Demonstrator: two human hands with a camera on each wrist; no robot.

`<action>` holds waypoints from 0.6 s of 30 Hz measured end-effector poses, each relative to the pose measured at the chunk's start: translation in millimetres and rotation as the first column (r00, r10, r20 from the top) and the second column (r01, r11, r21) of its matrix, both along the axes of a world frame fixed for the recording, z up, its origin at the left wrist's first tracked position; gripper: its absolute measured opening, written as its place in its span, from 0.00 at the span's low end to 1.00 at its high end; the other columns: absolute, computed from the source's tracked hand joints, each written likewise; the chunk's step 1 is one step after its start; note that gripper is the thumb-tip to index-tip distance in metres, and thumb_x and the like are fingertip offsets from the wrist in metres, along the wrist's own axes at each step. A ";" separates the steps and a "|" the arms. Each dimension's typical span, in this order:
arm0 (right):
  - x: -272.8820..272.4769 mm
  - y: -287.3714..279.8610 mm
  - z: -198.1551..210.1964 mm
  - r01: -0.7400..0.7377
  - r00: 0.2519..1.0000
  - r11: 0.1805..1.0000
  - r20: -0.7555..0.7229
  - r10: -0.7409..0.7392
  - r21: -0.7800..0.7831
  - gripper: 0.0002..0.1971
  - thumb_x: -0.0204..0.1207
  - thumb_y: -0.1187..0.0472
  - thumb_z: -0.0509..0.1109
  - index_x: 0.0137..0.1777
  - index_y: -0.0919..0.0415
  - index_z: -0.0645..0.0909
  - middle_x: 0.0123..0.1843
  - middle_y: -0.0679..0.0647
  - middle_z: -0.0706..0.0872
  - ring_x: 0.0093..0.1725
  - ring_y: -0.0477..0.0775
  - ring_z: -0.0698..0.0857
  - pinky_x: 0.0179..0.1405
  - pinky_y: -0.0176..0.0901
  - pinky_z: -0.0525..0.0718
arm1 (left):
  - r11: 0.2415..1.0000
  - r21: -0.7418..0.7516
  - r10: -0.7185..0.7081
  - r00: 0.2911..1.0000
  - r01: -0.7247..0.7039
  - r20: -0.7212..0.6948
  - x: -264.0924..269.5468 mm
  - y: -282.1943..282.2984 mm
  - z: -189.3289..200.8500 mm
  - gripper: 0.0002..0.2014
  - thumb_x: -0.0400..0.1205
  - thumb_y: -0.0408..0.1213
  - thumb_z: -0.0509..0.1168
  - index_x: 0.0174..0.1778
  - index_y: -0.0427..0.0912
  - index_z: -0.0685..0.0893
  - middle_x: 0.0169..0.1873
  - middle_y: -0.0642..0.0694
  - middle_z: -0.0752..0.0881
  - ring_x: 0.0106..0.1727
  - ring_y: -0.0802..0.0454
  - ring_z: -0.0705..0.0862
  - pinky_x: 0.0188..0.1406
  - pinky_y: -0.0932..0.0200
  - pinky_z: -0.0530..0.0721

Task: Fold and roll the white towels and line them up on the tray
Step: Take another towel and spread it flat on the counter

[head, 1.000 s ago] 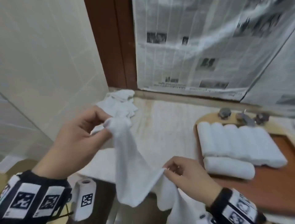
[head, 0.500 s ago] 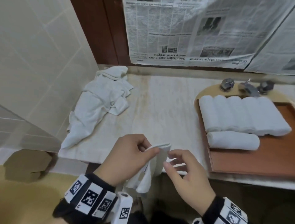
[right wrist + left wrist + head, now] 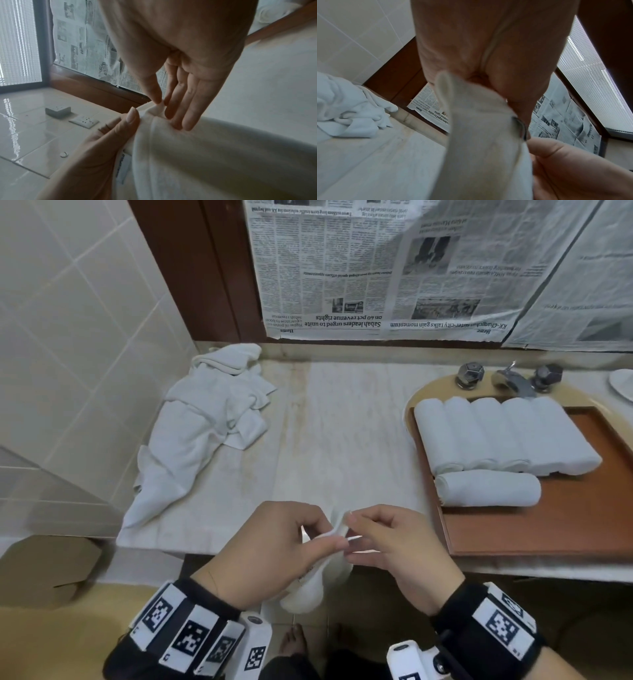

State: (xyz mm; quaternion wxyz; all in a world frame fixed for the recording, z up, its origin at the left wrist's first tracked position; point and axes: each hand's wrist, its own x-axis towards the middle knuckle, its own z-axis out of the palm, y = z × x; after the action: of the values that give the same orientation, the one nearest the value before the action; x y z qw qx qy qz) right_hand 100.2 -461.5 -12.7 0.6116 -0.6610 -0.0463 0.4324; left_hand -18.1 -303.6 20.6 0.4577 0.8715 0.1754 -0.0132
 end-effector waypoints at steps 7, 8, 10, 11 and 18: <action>2.1 5.1 -1.8 0.059 0.983 0.998 0.176 -0.052 -0.034 0.03 0.76 0.70 0.75 0.47 0.65 0.88 0.41 0.65 0.91 0.43 0.60 0.92 0.49 0.53 0.92 | 0.985 0.168 -0.057 0.988 0.033 0.140 -13.6 18.8 -4.3 0.08 0.87 0.50 0.69 0.43 0.56 0.87 0.36 0.59 0.85 0.38 0.60 0.83 0.38 0.69 0.75; 3.6 4.6 -2.0 0.033 0.966 0.998 0.256 -0.018 -0.055 0.05 0.75 0.70 0.75 0.46 0.61 0.89 0.39 0.63 0.91 0.41 0.55 0.91 0.48 0.48 0.91 | 0.977 0.209 -0.065 0.985 0.030 0.162 -15.0 21.8 -5.3 0.07 0.87 0.50 0.68 0.44 0.57 0.87 0.36 0.59 0.84 0.40 0.60 0.83 0.38 0.69 0.74; 4.7 0.9 -1.1 -0.083 0.883 0.987 0.449 0.137 -0.138 0.08 0.73 0.67 0.76 0.46 0.52 0.90 0.35 0.53 0.90 0.37 0.46 0.87 0.43 0.37 0.85 | 0.957 0.289 -0.082 0.977 0.021 0.199 -17.7 28.7 -7.7 0.07 0.87 0.50 0.68 0.45 0.56 0.86 0.36 0.59 0.81 0.41 0.61 0.82 0.39 0.68 0.74; 4.0 -1.4 -0.9 -0.157 0.806 0.968 0.541 0.241 -0.197 0.08 0.72 0.64 0.76 0.45 0.49 0.90 0.36 0.49 0.90 0.36 0.43 0.86 0.42 0.34 0.83 | 0.948 0.317 -0.092 0.973 0.021 0.211 -18.9 32.3 -8.6 0.07 0.87 0.50 0.67 0.46 0.56 0.86 0.36 0.59 0.81 0.41 0.60 0.82 0.39 0.67 0.75; 8.3 -24.7 -30.1 -0.317 0.424 0.791 0.668 0.612 -0.523 0.07 0.82 0.47 0.71 0.42 0.42 0.86 0.41 0.40 0.84 0.45 0.41 0.83 0.50 0.40 0.82 | 0.900 0.423 -0.223 0.945 0.107 0.237 -29.2 53.2 -5.1 0.08 0.88 0.50 0.66 0.51 0.53 0.88 0.40 0.60 0.80 0.42 0.61 0.82 0.41 0.61 0.81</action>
State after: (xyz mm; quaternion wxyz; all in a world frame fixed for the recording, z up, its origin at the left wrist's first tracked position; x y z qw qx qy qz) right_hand 108.6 -486.2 -42.9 0.2577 -0.8307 -0.4342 0.2346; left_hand -47.4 -250.4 15.4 0.2847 0.9520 0.0327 0.1075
